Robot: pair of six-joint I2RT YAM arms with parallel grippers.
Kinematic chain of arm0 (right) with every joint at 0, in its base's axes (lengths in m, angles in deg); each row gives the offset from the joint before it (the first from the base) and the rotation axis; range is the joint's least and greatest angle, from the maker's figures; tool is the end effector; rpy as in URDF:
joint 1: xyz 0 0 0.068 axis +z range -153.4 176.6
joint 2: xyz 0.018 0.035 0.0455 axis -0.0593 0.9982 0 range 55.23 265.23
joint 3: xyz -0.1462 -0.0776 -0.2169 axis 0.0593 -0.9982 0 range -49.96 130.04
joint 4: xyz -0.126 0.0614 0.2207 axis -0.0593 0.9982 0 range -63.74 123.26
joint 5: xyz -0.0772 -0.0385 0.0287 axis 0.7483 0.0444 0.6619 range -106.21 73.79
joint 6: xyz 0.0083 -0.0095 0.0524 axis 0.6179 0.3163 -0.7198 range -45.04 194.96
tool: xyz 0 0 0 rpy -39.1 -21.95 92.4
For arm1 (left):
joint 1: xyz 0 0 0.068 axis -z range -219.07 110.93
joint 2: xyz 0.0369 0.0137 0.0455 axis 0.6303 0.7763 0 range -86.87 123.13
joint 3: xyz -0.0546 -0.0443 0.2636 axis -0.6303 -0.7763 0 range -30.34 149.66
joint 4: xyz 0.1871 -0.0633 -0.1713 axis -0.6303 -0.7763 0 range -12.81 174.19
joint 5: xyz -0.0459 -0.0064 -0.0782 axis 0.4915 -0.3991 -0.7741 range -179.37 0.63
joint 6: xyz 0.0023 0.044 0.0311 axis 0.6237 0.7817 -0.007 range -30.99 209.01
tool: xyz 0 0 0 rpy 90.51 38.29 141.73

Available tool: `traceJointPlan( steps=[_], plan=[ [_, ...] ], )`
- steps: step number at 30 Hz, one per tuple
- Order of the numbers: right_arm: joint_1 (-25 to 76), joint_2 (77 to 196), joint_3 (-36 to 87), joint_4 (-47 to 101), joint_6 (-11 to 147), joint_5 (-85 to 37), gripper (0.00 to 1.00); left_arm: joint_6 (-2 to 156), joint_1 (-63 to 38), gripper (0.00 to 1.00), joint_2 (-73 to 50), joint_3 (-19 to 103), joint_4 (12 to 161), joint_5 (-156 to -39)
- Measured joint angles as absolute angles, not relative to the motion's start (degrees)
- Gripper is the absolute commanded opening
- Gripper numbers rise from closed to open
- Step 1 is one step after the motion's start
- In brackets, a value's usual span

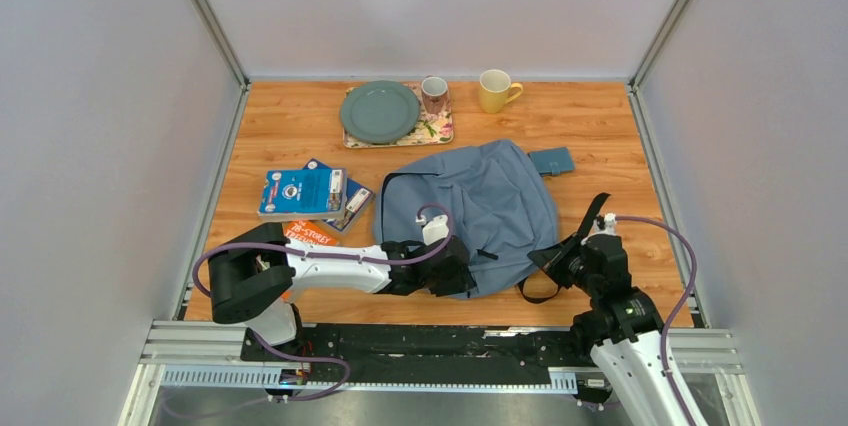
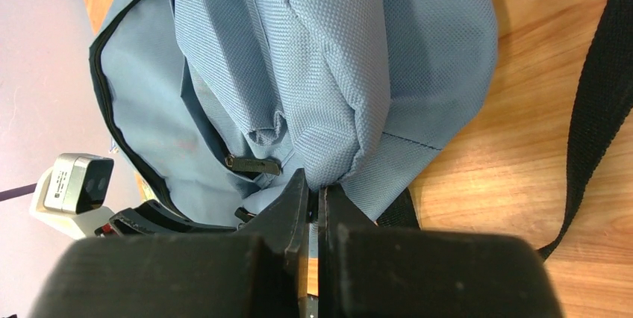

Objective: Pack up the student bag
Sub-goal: Unzip the student bag at the center of the board.

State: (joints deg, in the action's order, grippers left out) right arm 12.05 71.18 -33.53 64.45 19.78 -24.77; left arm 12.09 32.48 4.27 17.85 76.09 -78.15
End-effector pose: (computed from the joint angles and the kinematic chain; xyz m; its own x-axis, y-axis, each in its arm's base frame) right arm 0.0922 0.0309 0.1813 -0.6462 0.6636 -0.3769 0.2688 0.6601 0.7014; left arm 0.1059 -0.2956 0.1697 -0.9243 -0.2484 -0.2896 -0.0379 0.8151 -0.5781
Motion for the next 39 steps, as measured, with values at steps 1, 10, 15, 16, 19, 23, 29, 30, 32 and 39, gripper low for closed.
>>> traceJointPlan(
  steps=[1,10,15,16,19,23,29,30,32,39],
  plan=[
    [12.0,70.9,-33.5,64.7,19.8,-24.7,0.00,12.0,32.5,0.24,4.3,17.8,75.9,-78.0],
    [12.0,70.4,-33.5,65.9,20.3,-24.7,0.00,12.0,32.5,0.00,4.3,17.8,76.3,-77.6],
    [12.0,70.7,-33.2,66.2,20.4,-24.7,0.00,12.3,32.5,0.00,4.3,17.8,76.4,-77.6],
    [12.0,70.9,-33.0,66.2,20.4,-24.7,0.00,12.5,32.5,0.00,4.3,17.8,76.5,-77.6],
    [12.1,72.1,-32.5,66.2,20.8,-24.4,0.00,13.6,32.5,0.00,4.2,17.8,76.5,-77.5],
    [12.2,75.2,-30.8,66.3,21.7,-23.1,0.00,17.3,32.5,0.00,1.6,16.4,76.4,-77.4],
    [12.5,81.8,-26.4,66.0,24.6,-21.1,0.00,24.3,32.2,0.00,-3.8,14.4,73.0,-78.0],
    [12.6,82.4,-26.0,65.8,25.1,-20.9,0.00,25.5,32.1,0.00,-5.2,13.6,72.4,-78.4],
    [12.7,82.6,-25.7,65.5,25.7,-20.3,0.00,27.8,32.0,0.00,-7.5,12.0,71.2,-79.1],
    [13.1,83.8,-24.2,64.4,29.6,-20.0,0.00,34.3,31.5,0.00,-15.1,6.7,69.4,-85.8]
  ],
)
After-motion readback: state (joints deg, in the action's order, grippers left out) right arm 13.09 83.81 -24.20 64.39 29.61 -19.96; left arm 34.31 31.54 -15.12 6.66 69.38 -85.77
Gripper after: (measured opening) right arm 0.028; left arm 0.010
